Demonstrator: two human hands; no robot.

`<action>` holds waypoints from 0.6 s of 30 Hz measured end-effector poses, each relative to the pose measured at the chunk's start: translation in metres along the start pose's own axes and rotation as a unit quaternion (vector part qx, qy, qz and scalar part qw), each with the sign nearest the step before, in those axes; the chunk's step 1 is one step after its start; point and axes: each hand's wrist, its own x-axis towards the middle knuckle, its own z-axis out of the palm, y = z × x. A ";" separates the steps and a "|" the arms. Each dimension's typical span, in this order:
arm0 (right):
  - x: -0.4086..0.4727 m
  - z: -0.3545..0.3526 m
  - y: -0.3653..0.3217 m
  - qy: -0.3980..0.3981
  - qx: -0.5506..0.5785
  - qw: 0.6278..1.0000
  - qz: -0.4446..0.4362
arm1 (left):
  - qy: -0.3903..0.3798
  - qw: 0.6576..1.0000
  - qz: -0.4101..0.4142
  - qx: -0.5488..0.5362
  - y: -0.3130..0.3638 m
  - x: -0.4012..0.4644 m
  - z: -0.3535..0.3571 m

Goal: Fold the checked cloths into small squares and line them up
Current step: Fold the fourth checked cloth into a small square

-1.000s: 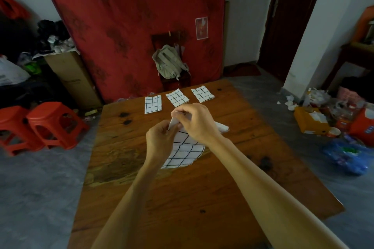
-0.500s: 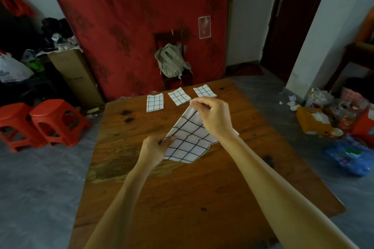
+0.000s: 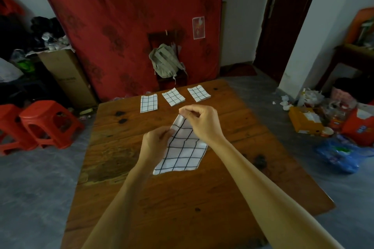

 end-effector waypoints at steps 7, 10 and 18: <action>0.008 -0.007 -0.002 0.053 0.000 0.999 0.001 | 0.037 0.999 -0.016 0.017 -0.016 -0.013 -0.007; 0.008 -0.006 -0.003 0.057 0.001 0.998 0.003 | 0.036 0.999 -0.018 0.025 -0.015 -0.014 -0.005; 0.005 -0.008 -0.006 0.066 0.031 0.997 0.002 | 0.004 0.998 -0.055 0.029 0.010 0.003 -0.002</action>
